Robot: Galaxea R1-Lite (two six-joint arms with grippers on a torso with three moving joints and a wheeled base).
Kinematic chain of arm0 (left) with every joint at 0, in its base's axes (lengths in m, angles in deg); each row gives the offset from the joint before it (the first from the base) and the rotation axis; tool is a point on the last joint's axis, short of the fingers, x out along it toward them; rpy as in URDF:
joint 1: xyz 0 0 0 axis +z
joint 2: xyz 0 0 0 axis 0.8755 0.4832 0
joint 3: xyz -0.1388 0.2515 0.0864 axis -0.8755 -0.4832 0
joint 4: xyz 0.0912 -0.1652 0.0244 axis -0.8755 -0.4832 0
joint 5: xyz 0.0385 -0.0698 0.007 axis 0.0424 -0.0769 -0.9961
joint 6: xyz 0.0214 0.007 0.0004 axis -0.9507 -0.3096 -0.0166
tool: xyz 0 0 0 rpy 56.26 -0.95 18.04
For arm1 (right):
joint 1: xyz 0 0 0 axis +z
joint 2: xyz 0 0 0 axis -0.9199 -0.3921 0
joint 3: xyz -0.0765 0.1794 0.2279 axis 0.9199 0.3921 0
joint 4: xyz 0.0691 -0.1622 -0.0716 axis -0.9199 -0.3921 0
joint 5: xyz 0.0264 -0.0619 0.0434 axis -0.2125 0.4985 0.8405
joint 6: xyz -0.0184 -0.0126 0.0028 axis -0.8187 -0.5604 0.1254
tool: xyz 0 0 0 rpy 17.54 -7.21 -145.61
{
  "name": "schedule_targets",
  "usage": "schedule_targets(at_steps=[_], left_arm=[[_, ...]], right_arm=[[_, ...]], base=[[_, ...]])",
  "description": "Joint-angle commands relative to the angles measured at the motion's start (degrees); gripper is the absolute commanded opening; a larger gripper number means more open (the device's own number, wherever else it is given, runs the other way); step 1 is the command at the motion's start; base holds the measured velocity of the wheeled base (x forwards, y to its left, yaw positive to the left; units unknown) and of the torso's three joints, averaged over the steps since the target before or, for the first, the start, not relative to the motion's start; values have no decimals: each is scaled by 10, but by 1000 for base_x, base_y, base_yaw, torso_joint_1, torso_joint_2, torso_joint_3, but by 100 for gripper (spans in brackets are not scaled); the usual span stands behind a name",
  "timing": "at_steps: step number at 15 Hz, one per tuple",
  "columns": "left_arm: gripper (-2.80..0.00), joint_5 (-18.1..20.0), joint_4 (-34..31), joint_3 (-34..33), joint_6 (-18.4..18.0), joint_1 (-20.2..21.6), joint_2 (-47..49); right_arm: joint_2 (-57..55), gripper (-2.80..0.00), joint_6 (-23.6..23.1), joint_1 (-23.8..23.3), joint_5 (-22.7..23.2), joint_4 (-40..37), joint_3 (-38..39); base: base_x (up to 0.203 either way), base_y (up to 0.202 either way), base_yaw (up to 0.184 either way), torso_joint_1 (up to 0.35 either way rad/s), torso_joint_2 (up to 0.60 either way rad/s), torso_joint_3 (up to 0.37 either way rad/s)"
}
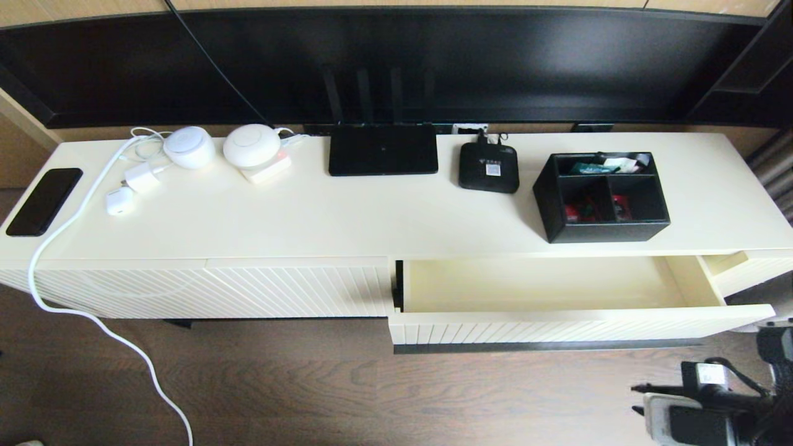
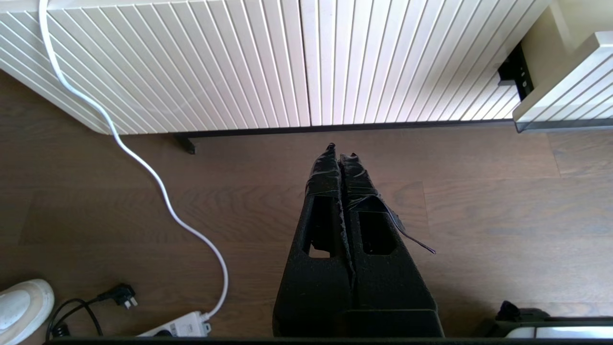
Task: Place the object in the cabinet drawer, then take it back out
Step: Open the drawer
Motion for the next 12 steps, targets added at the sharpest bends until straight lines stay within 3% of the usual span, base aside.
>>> schedule_targets(at_steps=[1, 4, 8, 12], left_arm=[[-280, 0, 0, 0, 0, 0, 0], [-280, 0, 0, 0, 0, 0, 0], [-280, 0, 1, 0, 0, 0, 0], [-280, 0, 0, 0, 0, 0, 1]], right_arm=[[94, -280, 144, 1, 1, -91, -37], [120, -280, 303, 4, 0, -198, -135], [65, -280, 460, 6, -15, -356, -274], [-26, -280, 600, 31, -40, -401, -372]], base=[[0, 0, 0, 0, 0, 0], [0, 0, 0, 0, 0, 0], [0, 0, 0, 0, 0, 0], [0, 0, 0, 0, 0, 0]])
